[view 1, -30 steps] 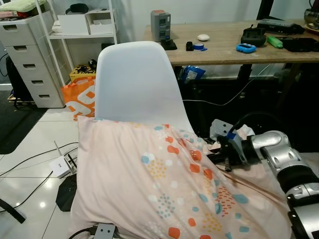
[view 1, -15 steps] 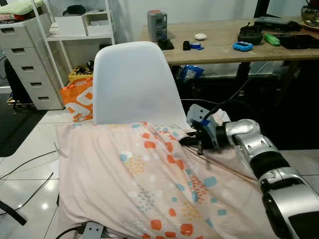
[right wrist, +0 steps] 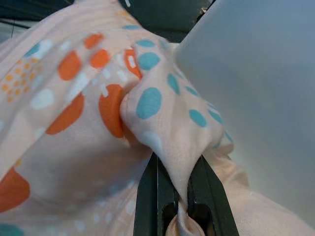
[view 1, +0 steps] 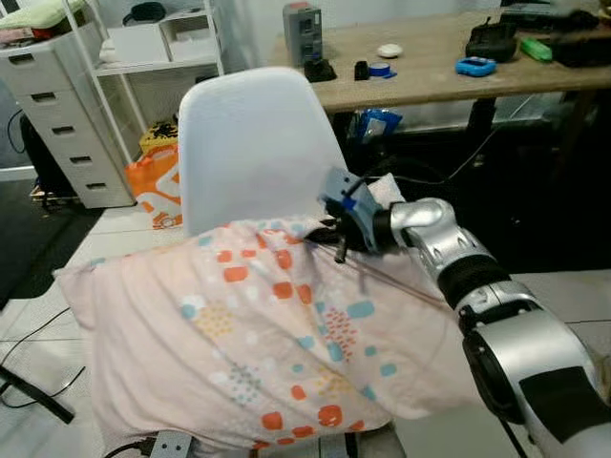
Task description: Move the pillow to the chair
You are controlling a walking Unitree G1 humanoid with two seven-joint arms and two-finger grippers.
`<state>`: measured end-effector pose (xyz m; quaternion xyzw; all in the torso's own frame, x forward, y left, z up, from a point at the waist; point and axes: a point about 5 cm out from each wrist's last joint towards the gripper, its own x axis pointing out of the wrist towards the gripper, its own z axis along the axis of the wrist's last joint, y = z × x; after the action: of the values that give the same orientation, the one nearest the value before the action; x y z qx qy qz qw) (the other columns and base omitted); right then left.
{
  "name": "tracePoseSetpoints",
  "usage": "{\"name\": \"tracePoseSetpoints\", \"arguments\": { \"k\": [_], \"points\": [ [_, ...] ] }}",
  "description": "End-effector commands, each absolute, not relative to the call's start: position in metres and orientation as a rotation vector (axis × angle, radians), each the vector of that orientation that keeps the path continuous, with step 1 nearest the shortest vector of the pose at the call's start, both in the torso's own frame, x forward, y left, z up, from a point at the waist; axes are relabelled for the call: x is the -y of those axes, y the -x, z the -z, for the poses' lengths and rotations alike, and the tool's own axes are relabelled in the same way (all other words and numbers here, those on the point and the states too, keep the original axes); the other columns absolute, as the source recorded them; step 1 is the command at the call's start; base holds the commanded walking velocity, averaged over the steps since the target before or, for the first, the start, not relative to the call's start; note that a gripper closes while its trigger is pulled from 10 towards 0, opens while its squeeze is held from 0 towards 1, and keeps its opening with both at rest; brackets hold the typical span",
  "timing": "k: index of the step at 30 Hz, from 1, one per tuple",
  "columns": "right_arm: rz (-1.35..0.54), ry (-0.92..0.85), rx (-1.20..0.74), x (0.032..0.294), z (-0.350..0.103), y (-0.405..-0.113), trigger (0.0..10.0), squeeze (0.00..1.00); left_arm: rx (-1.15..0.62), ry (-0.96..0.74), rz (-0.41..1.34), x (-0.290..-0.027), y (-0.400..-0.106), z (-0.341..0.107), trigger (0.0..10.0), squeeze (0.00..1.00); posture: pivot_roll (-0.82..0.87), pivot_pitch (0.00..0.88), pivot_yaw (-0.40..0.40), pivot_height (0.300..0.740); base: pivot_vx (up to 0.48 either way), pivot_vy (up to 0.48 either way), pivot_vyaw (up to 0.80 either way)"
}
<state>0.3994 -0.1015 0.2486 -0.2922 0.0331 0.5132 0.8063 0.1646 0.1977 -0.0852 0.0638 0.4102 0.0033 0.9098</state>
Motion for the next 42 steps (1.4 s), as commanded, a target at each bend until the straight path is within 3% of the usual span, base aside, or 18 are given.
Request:
{"name": "tracePoseSetpoints", "arguments": {
  "k": [1,10,12,17,18,19,20,21,29,31,35,38,40,41,42],
  "points": [
    [-1.092,0.627,-0.010,0.090,-0.261,-0.401,10.0,0.00,-0.945,-0.126,-0.017,-0.200,-0.134,0.098,10.0,0.00,-0.12,0.215,0.148,0.520,0.000,0.000,0.00],
    [-0.993,0.649,0.015,0.085,-0.271,-0.406,10.0,0.00,-0.966,-0.120,0.000,-0.175,-0.101,0.108,10.0,0.00,-0.10,0.245,0.173,0.520,0.000,0.000,0.00],
    [-0.952,0.694,-0.023,0.090,-0.268,-0.408,10.0,0.00,-0.986,-0.113,0.008,-0.158,-0.082,0.112,10.0,0.00,-0.10,0.250,0.179,0.520,0.000,0.000,0.00],
    [-0.875,0.752,-0.069,0.102,-0.264,-0.412,10.0,0.00,-1.004,-0.106,0.017,-0.143,-0.066,0.114,10.0,0.00,-0.11,0.250,0.183,0.520,0.000,0.000,0.00],
    [-0.826,0.769,-0.089,0.109,-0.263,-0.414,10.0,0.17,-1.008,-0.104,0.022,-0.137,-0.060,0.115,10.0,0.00,-0.11,0.247,0.185,0.520,0.000,0.000,0.00],
    [-0.794,0.777,-0.099,0.114,-0.263,-0.415,10.0,0.56,-1.011,-0.102,0.025,-0.133,-0.057,0.115,10.0,0.00,-0.12,0.244,0.185,0.520,0.000,0.000,0.00],
    [-0.794,0.777,-0.099,0.114,-0.263,-0.415,10.0,0.56,-1.011,-0.102,0.025,-0.133,-0.057,0.115,10.0,0.00,-0.12,0.244,0.185,0.520,0.000,0.000,0.00],
    [-0.775,0.792,-0.107,0.117,-0.263,-0.416,10.0,1.00,-1.007,-0.103,0.021,-0.139,-0.063,0.115,10.0,0.00,-0.12,0.238,0.183,0.520,0.000,0.000,0.00],
    [-0.722,0.853,-0.086,0.121,-0.270,-0.418,10.0,1.00,-0.987,-0.105,0.006,-0.152,-0.078,0.113,10.0,0.00,-0.12,0.232,0.182,0.520,0.000,0.000,0.00],
    [-0.621,0.990,-0.067,0.126,-0.274,-0.421,10.0,1.00,-0.981,-0.104,0.001,-0.152,-0.079,0.112,10.0,0.00,-0.12,0.228,0.179,0.520,0.000,0.000,0.00],
    [-0.566,1.047,-0.032,0.127,-0.279,-0.423,10.0,1.00,-0.978,-0.105,-0.002,-0.152,-0.079,0.112,10.0,0.00,-0.13,0.227,0.177,0.520,0.000,0.000,0.00],
    [-0.853,0.621,0.089,0.092,-0.291,-0.412,10.0,1.00,-0.975,-0.101,-0.006,-0.151,-0.080,0.112,10.0,0.00,-0.12,0.220,0.170,0.520,0.000,0.000,0.00],
    [-0.853,0.621,0.089,0.092,-0.291,-0.412,10.0,1.00,-0.975,-0.101,-0.006,-0.151,-0.080,0.112,10.0,0.00,-0.12,0.220,0.170,0.520,0.000,0.000,0.00],
    [-1.031,0.490,0.123,0.080,-0.291,-0.404,10.0,1.00,-0.972,-0.097,-0.010,-0.151,-0.081,0.112,10.0,0.00,-0.12,0.215,0.162,0.520,0.000,0.000,0.00],
    [-1.031,0.490,0.123,0.080,-0.291,-0.404,10.0,1.00,-0.972,-0.097,-0.010,-0.151,-0.081,0.112,10.0,0.00,-0.12,0.215,0.162,0.520,0.000,0.000,0.00]
  ]
}}
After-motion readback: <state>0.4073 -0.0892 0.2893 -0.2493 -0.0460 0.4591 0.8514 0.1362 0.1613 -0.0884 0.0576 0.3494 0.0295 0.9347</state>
